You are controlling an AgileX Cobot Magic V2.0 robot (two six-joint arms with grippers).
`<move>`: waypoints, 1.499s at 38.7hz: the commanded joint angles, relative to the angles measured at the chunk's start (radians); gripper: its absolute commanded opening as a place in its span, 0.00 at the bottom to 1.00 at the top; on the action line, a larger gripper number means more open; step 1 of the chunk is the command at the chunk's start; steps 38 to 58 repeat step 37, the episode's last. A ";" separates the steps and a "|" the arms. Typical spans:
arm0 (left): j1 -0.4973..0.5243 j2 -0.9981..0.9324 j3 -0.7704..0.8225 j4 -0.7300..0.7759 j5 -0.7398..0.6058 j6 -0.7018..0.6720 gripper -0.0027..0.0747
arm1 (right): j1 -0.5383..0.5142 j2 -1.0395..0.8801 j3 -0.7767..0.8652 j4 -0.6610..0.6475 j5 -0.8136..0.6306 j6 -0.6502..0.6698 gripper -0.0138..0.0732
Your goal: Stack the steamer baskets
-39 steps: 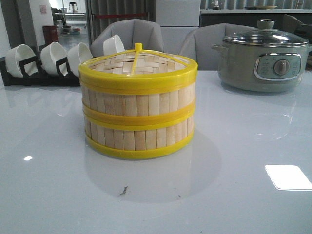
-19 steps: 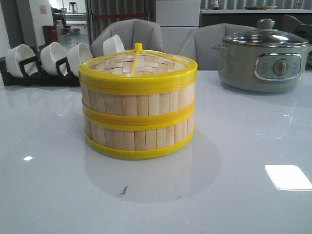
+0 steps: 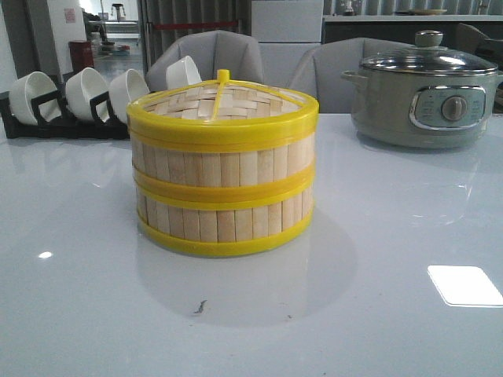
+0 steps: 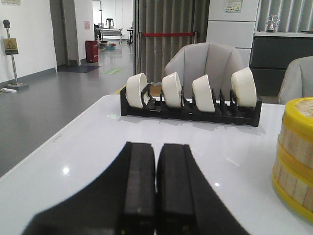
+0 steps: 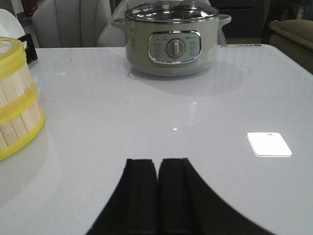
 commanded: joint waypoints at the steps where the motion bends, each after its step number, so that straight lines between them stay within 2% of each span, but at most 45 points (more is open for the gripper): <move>1: 0.001 -0.014 -0.001 -0.008 -0.092 -0.009 0.14 | -0.006 -0.020 -0.015 0.009 -0.088 -0.005 0.23; 58: 0.001 -0.014 -0.001 -0.008 -0.092 -0.009 0.14 | -0.006 -0.020 -0.015 0.009 -0.058 -0.005 0.23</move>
